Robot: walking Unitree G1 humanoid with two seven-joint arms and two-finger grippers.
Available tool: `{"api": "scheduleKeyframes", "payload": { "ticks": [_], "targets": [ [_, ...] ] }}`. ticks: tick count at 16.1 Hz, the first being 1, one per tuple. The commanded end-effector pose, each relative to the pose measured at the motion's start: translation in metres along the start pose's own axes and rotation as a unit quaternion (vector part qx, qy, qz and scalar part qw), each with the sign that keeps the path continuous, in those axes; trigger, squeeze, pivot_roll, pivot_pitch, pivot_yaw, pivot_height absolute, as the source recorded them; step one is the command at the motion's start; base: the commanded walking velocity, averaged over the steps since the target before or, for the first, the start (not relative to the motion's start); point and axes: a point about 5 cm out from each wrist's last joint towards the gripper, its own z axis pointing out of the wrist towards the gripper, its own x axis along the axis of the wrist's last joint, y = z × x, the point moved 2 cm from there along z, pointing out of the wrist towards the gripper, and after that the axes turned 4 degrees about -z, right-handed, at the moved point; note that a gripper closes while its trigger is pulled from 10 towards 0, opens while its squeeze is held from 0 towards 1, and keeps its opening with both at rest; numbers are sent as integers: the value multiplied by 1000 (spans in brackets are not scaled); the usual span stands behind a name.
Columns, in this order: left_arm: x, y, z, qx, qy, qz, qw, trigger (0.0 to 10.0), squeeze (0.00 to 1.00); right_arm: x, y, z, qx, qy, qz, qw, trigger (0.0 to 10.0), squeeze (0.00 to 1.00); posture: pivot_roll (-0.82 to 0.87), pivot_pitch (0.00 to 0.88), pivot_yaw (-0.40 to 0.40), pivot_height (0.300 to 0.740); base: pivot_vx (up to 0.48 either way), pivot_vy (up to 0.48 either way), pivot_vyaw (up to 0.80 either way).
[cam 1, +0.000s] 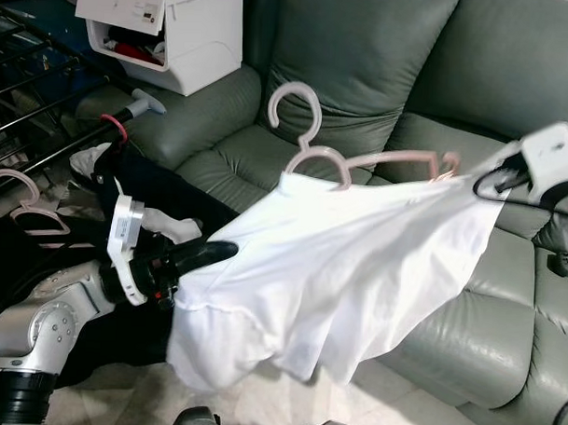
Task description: Hang hanger
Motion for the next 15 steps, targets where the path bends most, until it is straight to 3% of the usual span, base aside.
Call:
{"api": "scheduleKeyframes", "payload": {
  "ticks": [1,4,7,10,11,12,14,15],
  "targets": [
    [10,-3,-14,25,21,3,999,0,0,-6,40,-9,-82,-26,21,996,0,0,-29,0,-18,740,0,0,0],
    [-4,1,-13,15,-18,4,1000,0,0,9,52,-3,-108,-13,56,993,0,0,-30,0,-18,740,0,0,0],
    [-22,-2,-13,20,-83,32,996,0,0,30,53,6,-106,24,82,991,0,0,-30,0,-16,740,0,0,0],
    [-37,-18,-13,64,-136,94,984,0,0,59,40,17,-75,78,95,990,0,0,-31,0,-16,740,0,0,0],
    [-45,-23,-12,71,-169,116,976,0,0,69,34,21,-61,96,91,989,0,0,-31,0,-16,740,0,0,0],
    [-46,-25,-11,73,-173,133,973,0,0,75,25,22,-36,111,69,991,0,0,-31,0,-16,740,0,0,0],
    [-41,-32,-10,91,-159,148,972,0,0,74,9,23,7,117,59,991,0,0,-34,0,-16,740,0,0,0],
    [-38,-38,-12,106,-168,185,962,0,0,67,1,22,24,108,43,993,0,0,-33,0,-17,740,0,0,0]
  ]
}}
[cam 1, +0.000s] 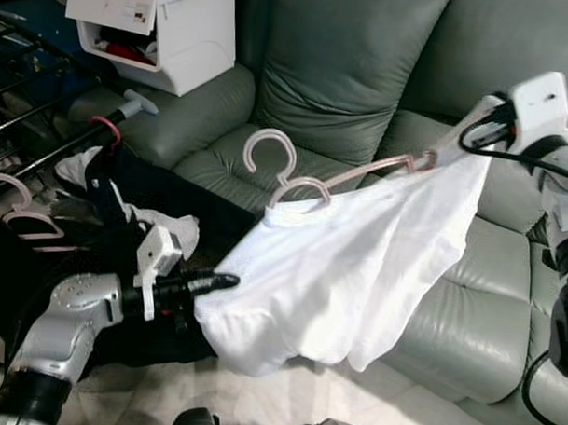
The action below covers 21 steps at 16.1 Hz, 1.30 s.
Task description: Hang hanger
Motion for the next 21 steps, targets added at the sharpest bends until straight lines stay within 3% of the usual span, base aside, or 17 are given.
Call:
{"api": "scheduleKeyframes", "payload": {
  "ticks": [1,4,6,7,9,11,12,15,16,17,18,19,21],
  "targets": [
    [-10,-11,-7,31,-63,67,995,0,0,4,9,-3,-14,12,-16,1000,0,0,-34,0,-16,740,0,0,0],
    [-20,-22,-8,59,-138,117,982,0,0,16,0,3,-9,36,-42,998,0,0,-38,0,-14,740,0,0,0],
    [-22,-28,-5,72,-164,139,974,0,0,31,-15,12,5,65,-59,996,0,0,-41,0,-14,740,0,0,0],
    [-24,-30,-4,80,-178,152,969,0,0,39,-27,17,8,80,-37,996,0,0,-43,0,-15,740,0,0,0],
    [-20,-36,5,101,-166,159,968,0,0,55,-53,29,5,101,13,995,0,0,-43,0,-17,740,0,0,0],
    [-8,-42,18,145,-119,132,973,0,0,71,-89,41,10,108,81,991,0,0,-40,0,-19,740,0,0,0],
    [-5,-42,22,150,-107,126,975,0,0,76,-100,43,22,110,90,990,0,0,-35,0,-23,740,0,0,0],
    [11,-48,32,210,-32,69,975,0,0,94,-157,43,122,125,99,980,0,0,-28,0,-35,740,0,0,0],
    [15,-55,30,250,-7,45,967,0,0,98,-174,39,165,138,97,972,0,0,-24,0,-39,740,0,0,0],
    [19,-66,23,305,16,26,952,0,0,99,-185,35,190,143,93,967,0,0,-23,0,-44,740,0,0,0],
    [21,-73,17,342,29,12,939,0,0,99,-189,33,198,145,93,965,0,0,-23,0,-45,740,0,0,0],
    [25,-89,0,423,55,-17,904,0,0,99,-196,28,210,149,89,962,0,0,-23,0,-45,740,0,0,0],
    [30,-101,-17,487,86,-47,868,0,0,97,-201,24,217,153,71,961,0,0,-27,0,-42,740,0,0,0]
  ]
}}
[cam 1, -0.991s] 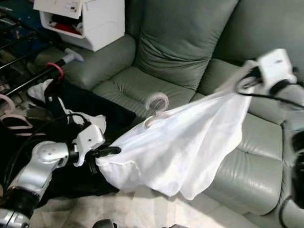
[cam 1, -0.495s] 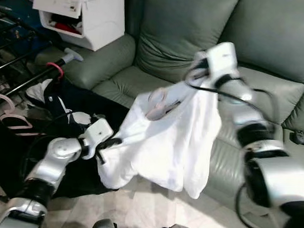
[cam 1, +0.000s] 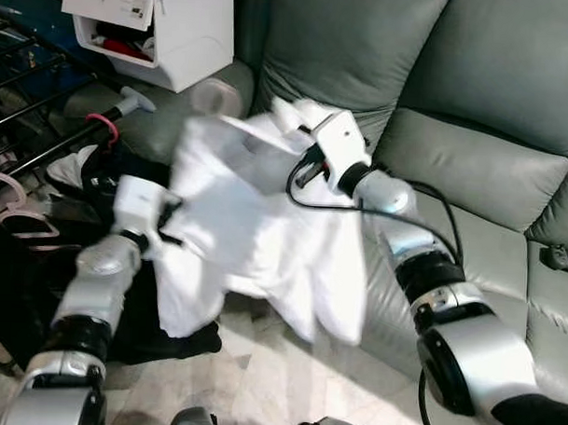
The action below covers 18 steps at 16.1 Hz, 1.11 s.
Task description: Hang hanger
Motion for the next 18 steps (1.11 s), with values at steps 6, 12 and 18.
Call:
{"api": "scheduleKeyframes", "payload": {
  "ticks": [6,12,18],
  "targets": [
    [18,-41,-4,152,49,-72,985,0,0,-10,-3,-10,-1,-18,-2,1000,0,0,-31,0,-36,740,0,0,0],
    [19,-30,4,154,53,-112,980,0,0,-19,-140,-46,279,-2,35,960,4784,0,-29,0,-34,740,0,0,0],
    [31,-21,6,114,89,-84,986,0,0,-32,-74,-58,185,1,-243,952,10000,1000,-32,0,-34,740,0,0,0]
  ]
}}
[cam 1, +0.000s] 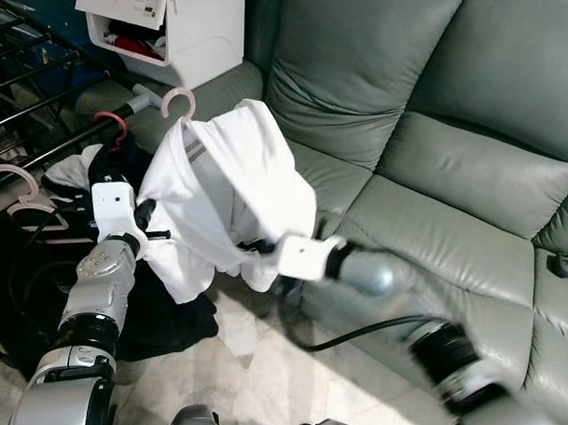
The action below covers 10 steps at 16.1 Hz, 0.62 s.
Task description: Hang hanger
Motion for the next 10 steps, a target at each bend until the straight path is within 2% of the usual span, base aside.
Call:
{"api": "scheduleKeyframes", "payload": {
  "ticks": [1,3,4,5,7,9,10],
  "targets": [
    [49,1,6,-2,99,-2,995,0,0,1,18,-9,-45,8,-36,998,10000,1000,-32,0,-34,740,0,0,0],
    [61,2,4,-11,130,28,991,0,0,-4,37,-20,-98,1,-47,994,10000,1000,-36,0,-31,740,0,0,0],
    [69,3,3,-15,151,43,988,0,0,-10,51,-29,-147,-12,-46,988,10000,1000,-36,0,-31,740,0,0,0],
    [78,2,2,-17,168,52,984,0,0,-22,57,-38,-169,-38,-48,984,10000,1000,-38,0,-28,740,0,0,0],
    [87,0,2,-21,187,62,980,0,0,-49,46,-52,-153,-103,-55,981,10000,1000,-39,0,-26,740,0,0,0],
    [90,1,1,-27,197,67,978,0,0,-56,18,-56,-86,-108,-9,990,10000,1000,-39,0,-24,740,0,0,0],
    [92,4,0,-42,207,81,974,0,0,-53,1,-56,-39,-91,8,995,10000,1000,-41,0,-22,740,0,0,0]
  ]
}}
